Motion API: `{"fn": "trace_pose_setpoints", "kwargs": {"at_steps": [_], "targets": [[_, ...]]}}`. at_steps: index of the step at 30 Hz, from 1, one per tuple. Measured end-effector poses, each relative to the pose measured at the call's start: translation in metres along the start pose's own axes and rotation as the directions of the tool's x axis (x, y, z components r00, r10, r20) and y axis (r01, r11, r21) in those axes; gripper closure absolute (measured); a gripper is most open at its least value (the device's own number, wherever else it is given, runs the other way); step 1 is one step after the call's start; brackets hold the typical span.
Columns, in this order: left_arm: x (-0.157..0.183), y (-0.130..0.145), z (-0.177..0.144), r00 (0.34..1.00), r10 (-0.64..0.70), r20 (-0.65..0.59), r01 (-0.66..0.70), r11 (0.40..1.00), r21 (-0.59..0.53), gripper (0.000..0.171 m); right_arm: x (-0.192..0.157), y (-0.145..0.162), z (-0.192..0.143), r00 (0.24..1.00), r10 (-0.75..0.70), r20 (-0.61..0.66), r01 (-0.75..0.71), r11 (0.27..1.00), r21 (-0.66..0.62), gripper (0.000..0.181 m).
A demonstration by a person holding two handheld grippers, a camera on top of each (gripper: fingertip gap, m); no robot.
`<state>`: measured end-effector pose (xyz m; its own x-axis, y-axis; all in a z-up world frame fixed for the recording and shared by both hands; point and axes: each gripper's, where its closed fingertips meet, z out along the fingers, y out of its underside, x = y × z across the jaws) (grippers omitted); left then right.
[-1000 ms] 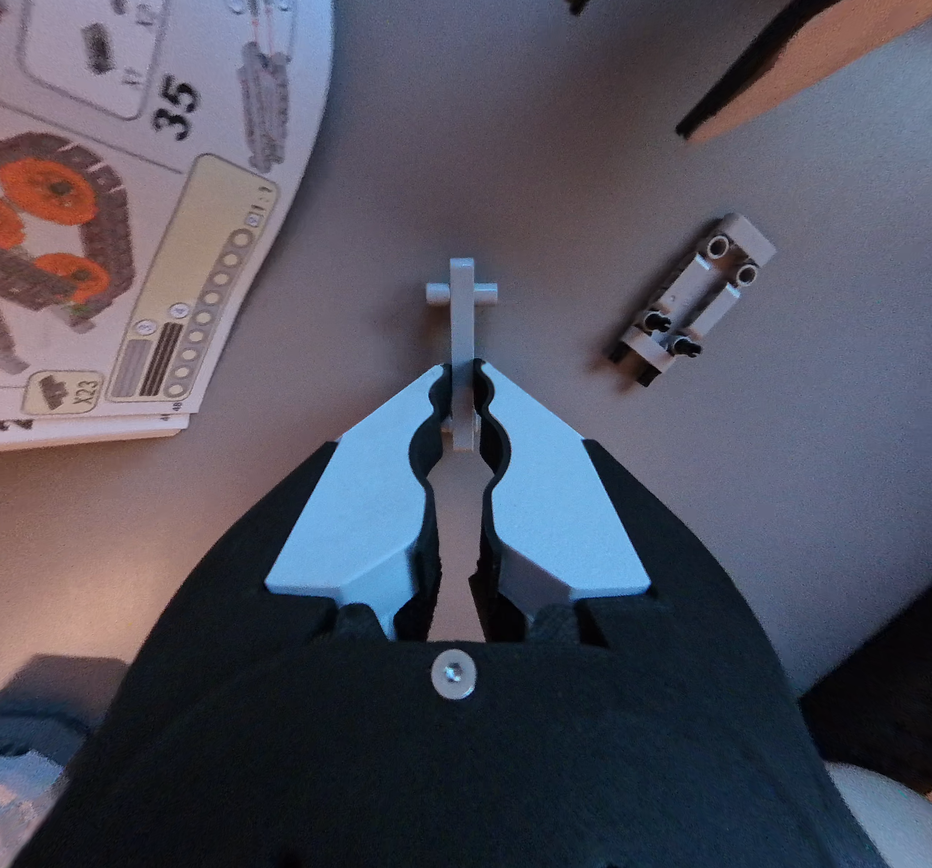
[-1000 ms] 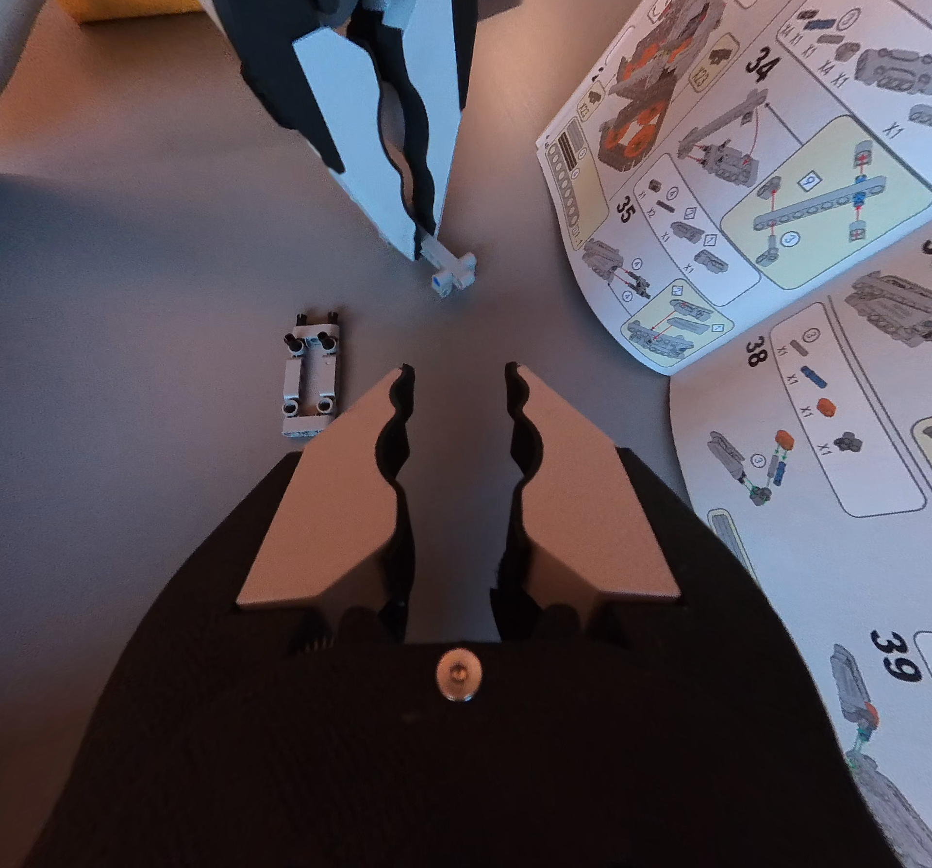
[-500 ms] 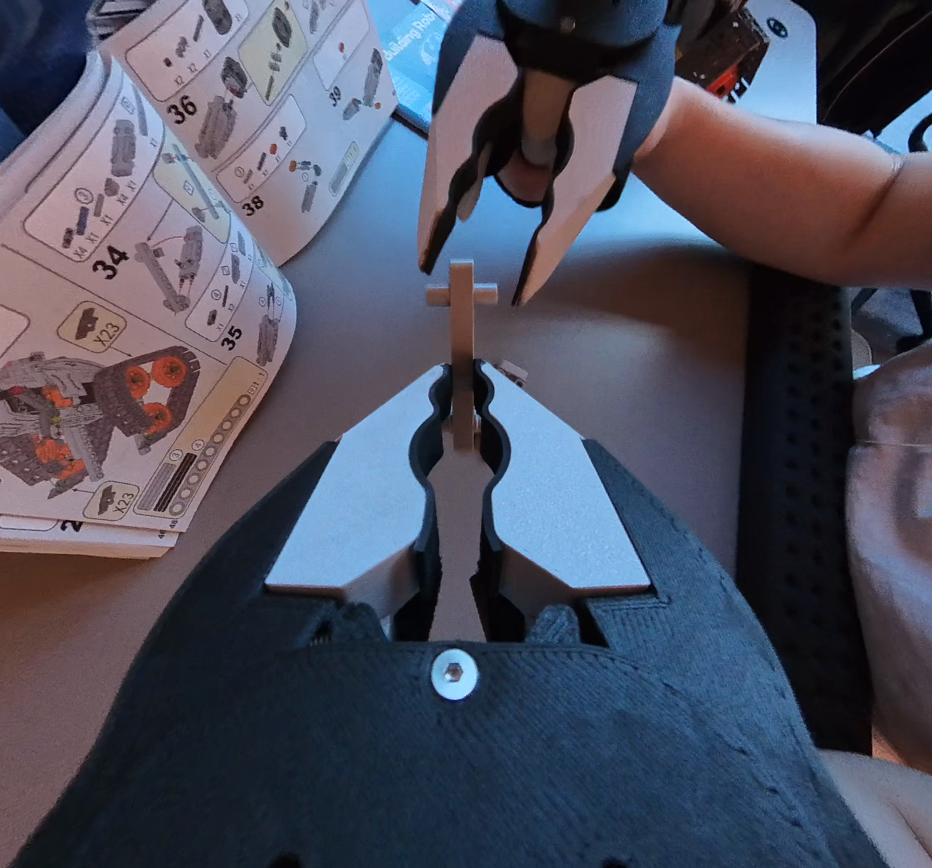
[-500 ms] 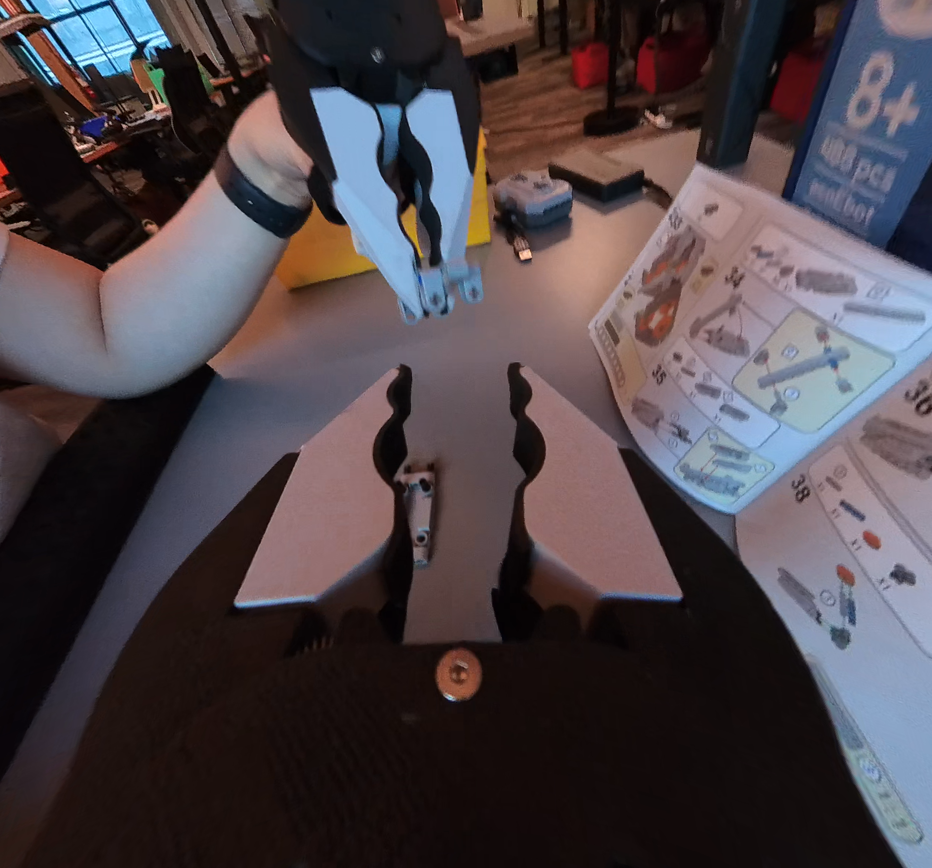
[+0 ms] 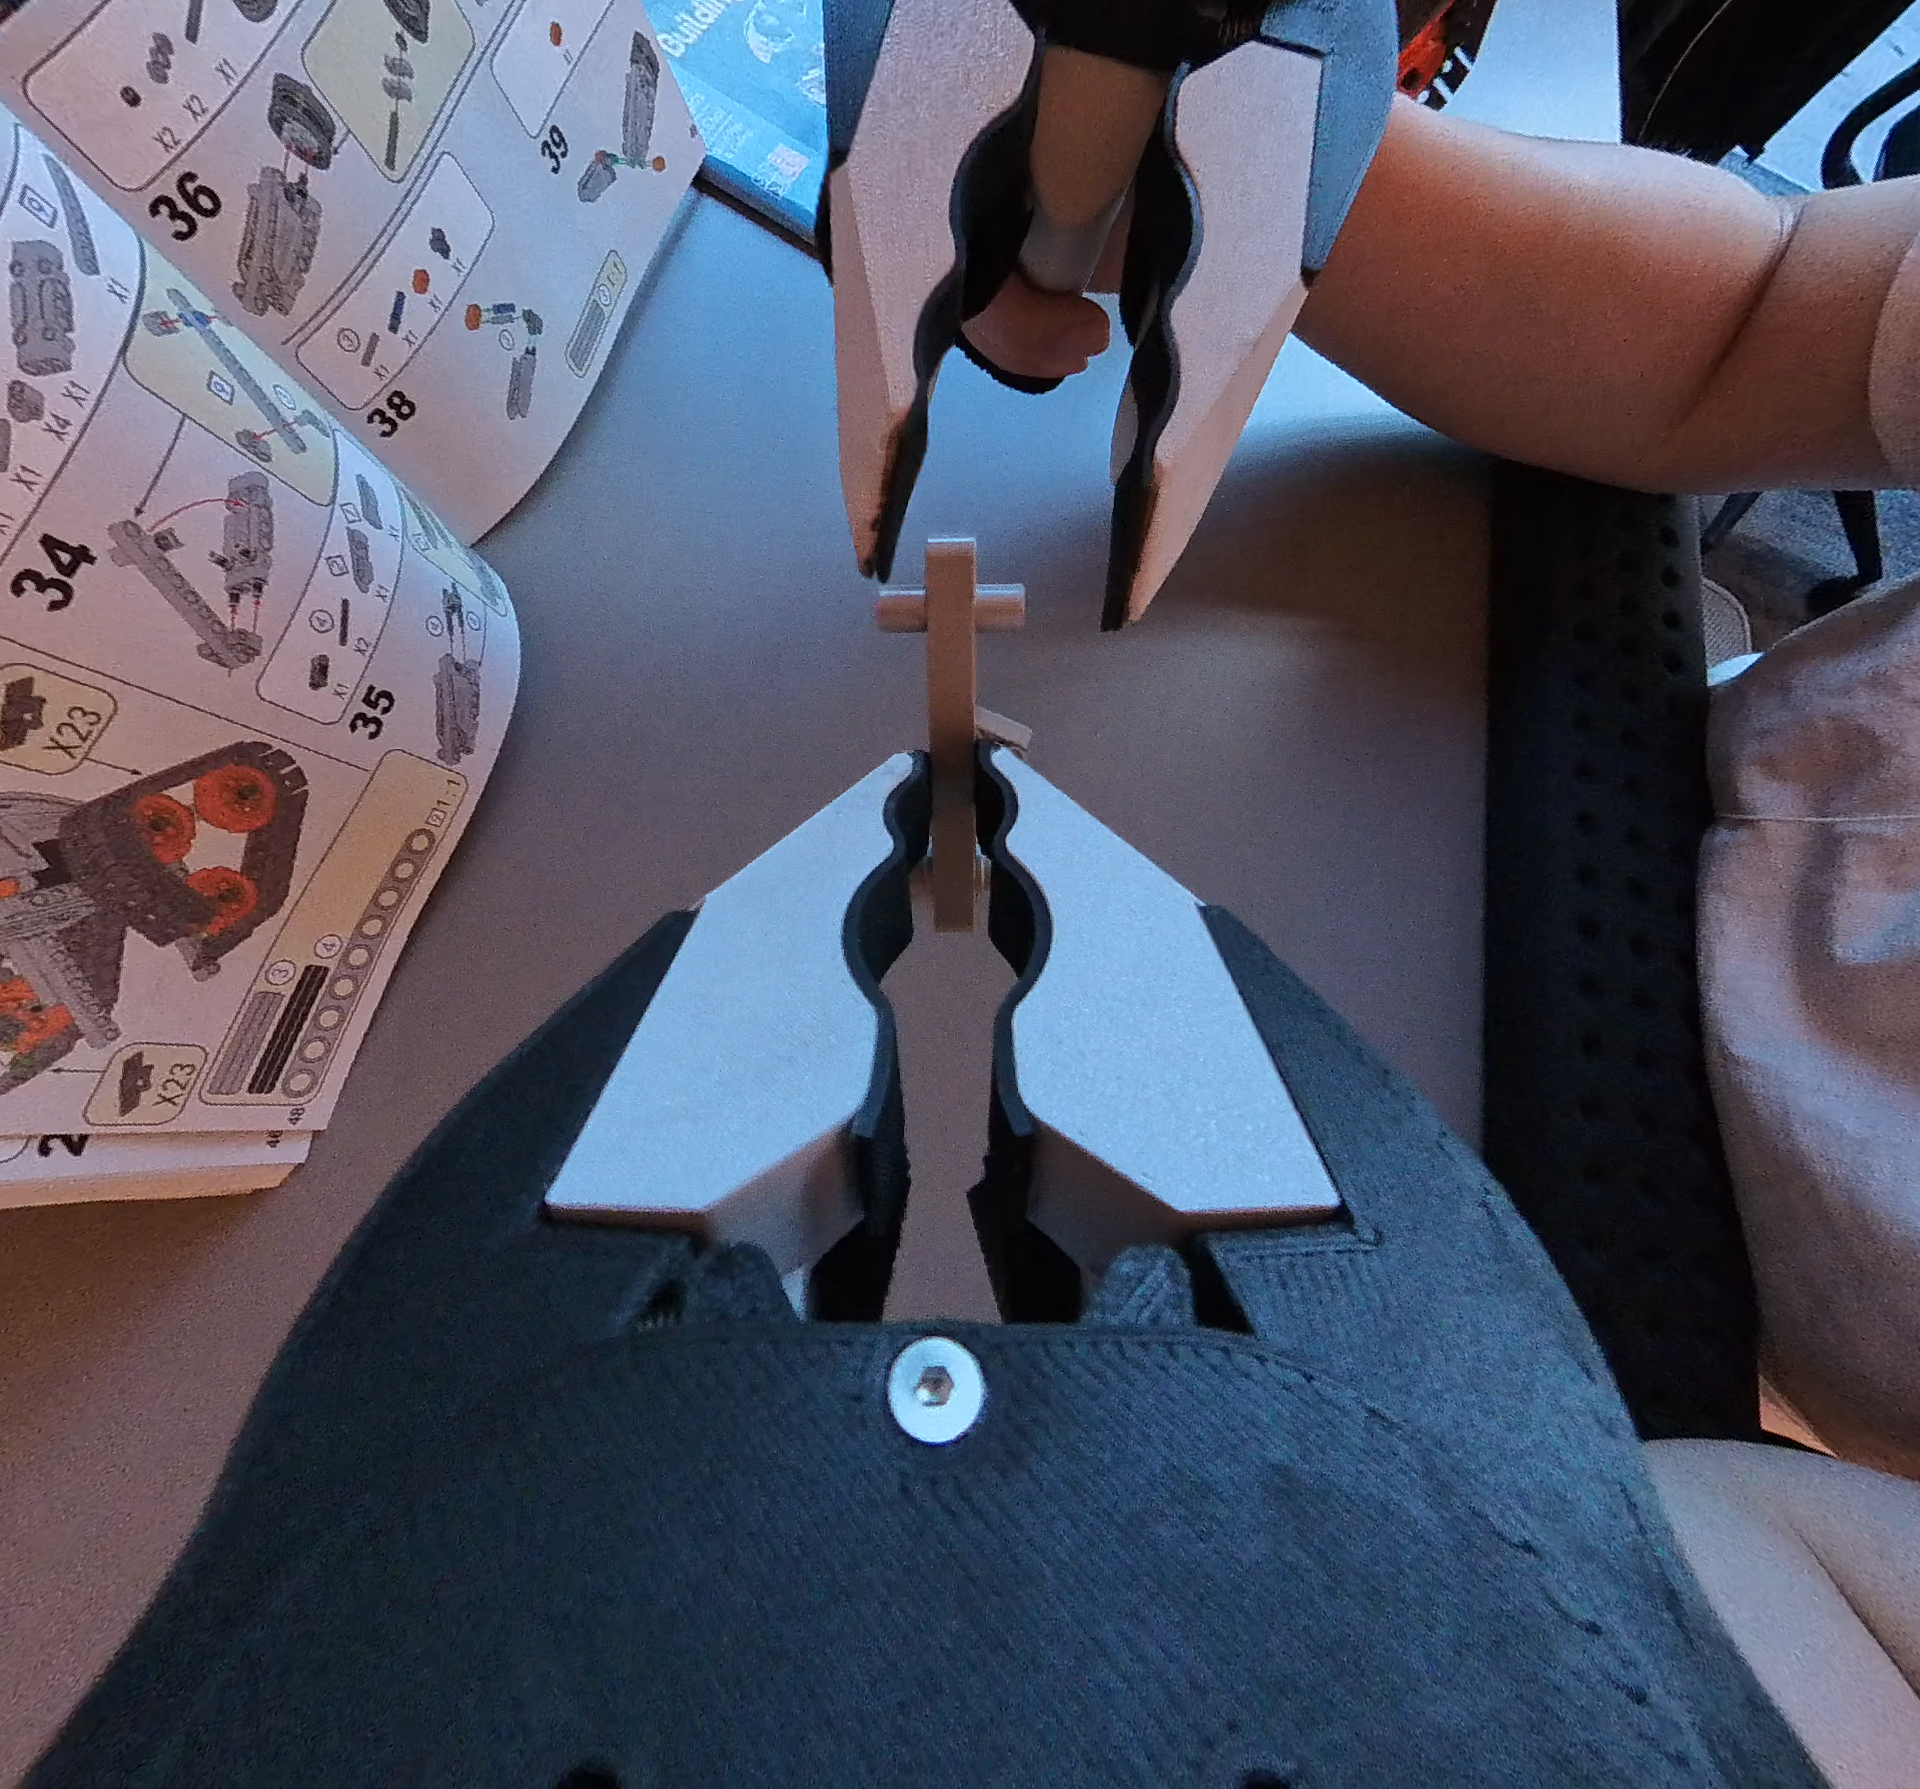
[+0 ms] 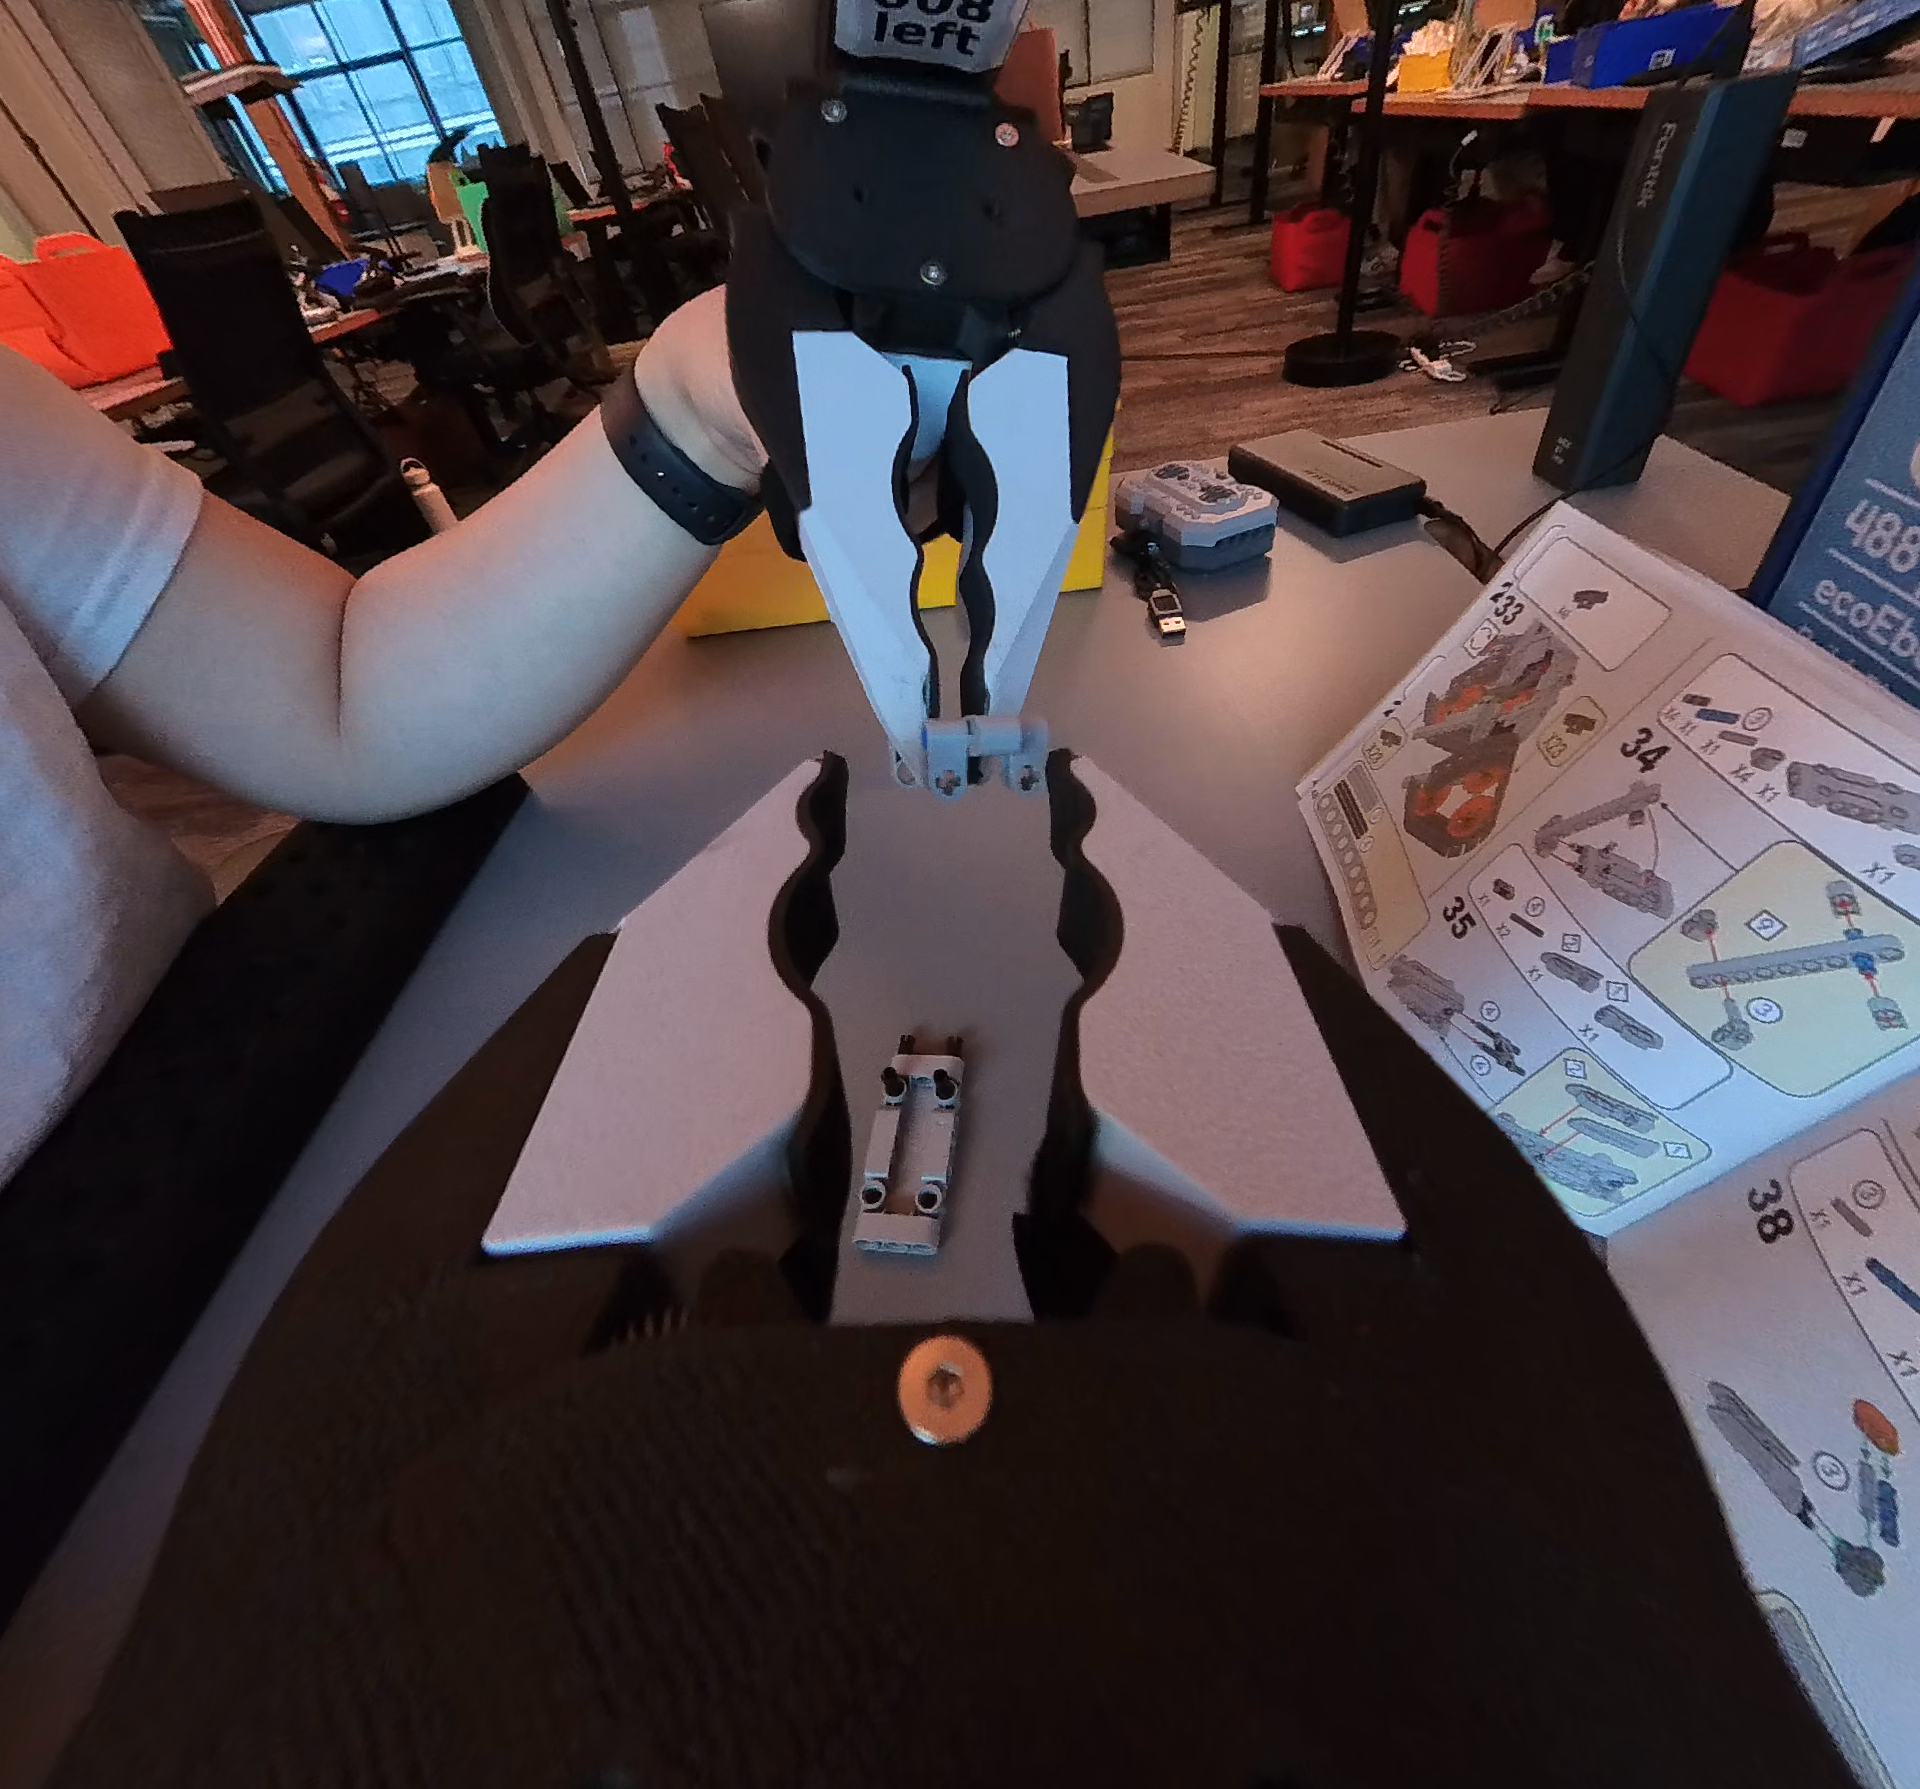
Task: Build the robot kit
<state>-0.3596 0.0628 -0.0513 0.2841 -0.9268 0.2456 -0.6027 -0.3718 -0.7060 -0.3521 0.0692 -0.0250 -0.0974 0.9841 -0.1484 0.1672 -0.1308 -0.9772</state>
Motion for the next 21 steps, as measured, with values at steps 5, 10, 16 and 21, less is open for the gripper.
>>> {"fn": "trace_pose_setpoints", "kwargs": {"at_steps": [5,10,16,21], "targets": [[0.006,-0.004,-0.001,0.999,-0.012,-0.046,0.014,1.000,0.024,0.166,-0.002,0.000,0.002,1.000,0.016,0.022,-0.016,1.000,0.008,0.143],[0.009,-0.009,-0.005,0.999,0.007,-0.052,-0.004,0.999,0.053,0.166,-0.006,-0.006,0.002,0.998,0.035,0.055,-0.038,0.998,0.049,0.145],[0.010,-0.016,-0.010,0.998,0.005,-0.062,0.001,0.995,0.097,0.166,-0.004,-0.013,0.000,0.998,0.040,0.044,-0.044,0.995,0.095,0.148],[0.014,-0.019,-0.010,0.997,0.022,-0.068,-0.015,0.994,0.110,0.166,-0.003,-0.016,-0.001,0.997,0.056,0.048,-0.062,0.991,0.122,0.148]]}}
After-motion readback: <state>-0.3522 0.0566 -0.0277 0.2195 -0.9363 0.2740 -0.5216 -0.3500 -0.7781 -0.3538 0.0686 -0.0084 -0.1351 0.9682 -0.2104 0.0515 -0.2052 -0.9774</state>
